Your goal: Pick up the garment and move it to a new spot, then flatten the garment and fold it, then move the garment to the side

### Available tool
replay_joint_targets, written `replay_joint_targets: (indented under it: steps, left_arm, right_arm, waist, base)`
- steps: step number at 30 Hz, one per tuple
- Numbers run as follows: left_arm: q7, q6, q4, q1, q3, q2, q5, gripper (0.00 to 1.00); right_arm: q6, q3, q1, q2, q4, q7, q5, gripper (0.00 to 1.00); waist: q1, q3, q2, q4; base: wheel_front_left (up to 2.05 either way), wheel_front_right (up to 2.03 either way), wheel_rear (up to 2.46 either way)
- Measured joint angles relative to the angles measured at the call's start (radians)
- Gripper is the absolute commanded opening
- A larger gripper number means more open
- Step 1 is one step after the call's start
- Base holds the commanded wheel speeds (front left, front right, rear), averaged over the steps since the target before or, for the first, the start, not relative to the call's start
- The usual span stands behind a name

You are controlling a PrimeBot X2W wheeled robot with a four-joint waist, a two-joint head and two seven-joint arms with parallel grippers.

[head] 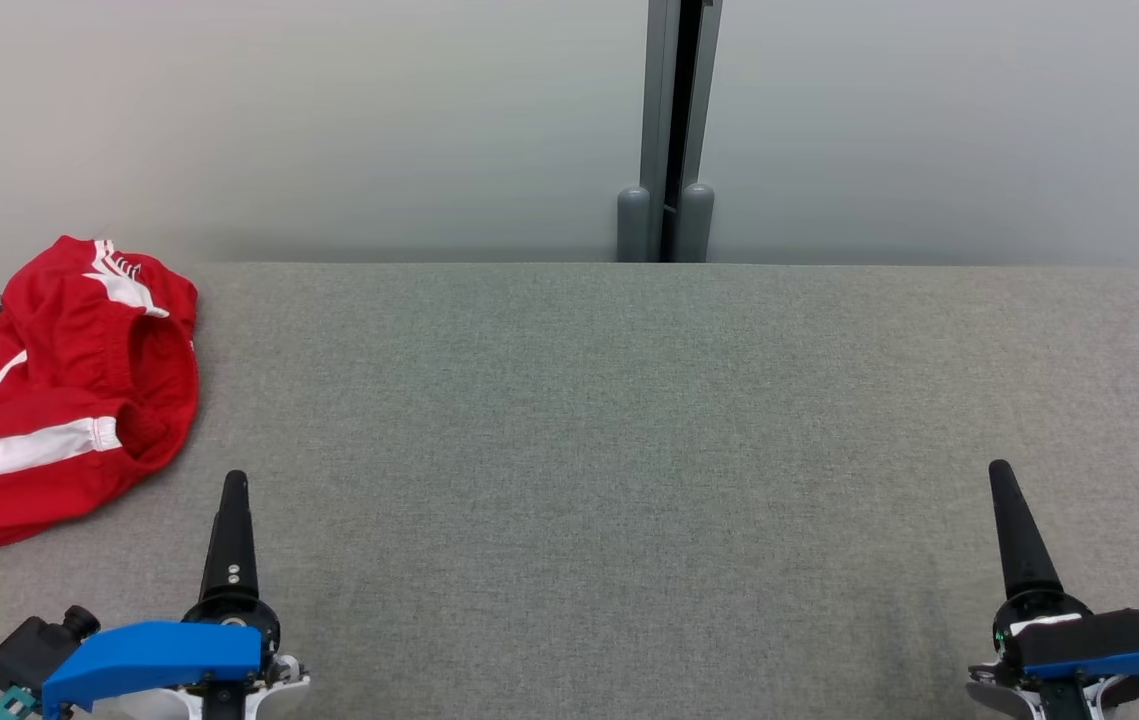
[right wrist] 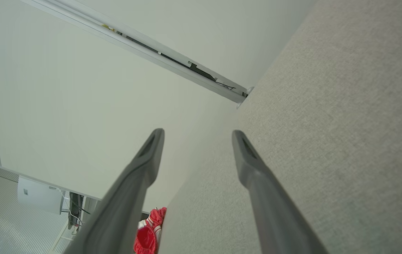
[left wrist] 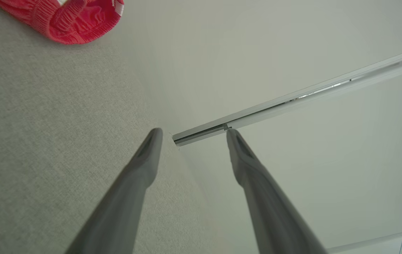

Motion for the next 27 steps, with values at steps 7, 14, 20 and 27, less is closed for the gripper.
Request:
replay_joint_targets:
  steps: [7,14,20,27]
  left_arm:
    - [-0.024,0.012,-0.007,0.0,-0.041,0.0,0.18,1.0]
    - [-0.045,0.02,0.001,0.007,-0.057,0.001,0.301,1.0]
    - [-0.064,0.024,0.006,0.013,-0.074,0.001,0.412,1.0]
    - [-0.084,0.029,0.01,0.019,-0.083,0.002,0.507,1.0]
  right_arm:
    - [0.0,0.027,0.014,0.0,-0.014,-0.024,-0.173,1.0]
    - [0.0,0.038,0.017,-0.001,-0.014,-0.045,-0.27,1.0]
    - [0.0,0.043,0.018,-0.001,-0.015,-0.065,-0.364,1.0]
    - [0.0,0.052,0.021,-0.001,-0.015,-0.085,-0.457,1.0]
  waist:
    - [0.0,0.003,0.0,0.001]
    - [0.0,0.004,0.0,0.001]
    - [0.0,0.005,0.0,0.001]
    - [0.0,0.004,0.0,0.001]
  base:
    - [0.0,0.0,0.0]
    - [0.0,0.0,0.0]
    - [0.0,0.0,0.0]
    - [0.0,0.0,0.0]
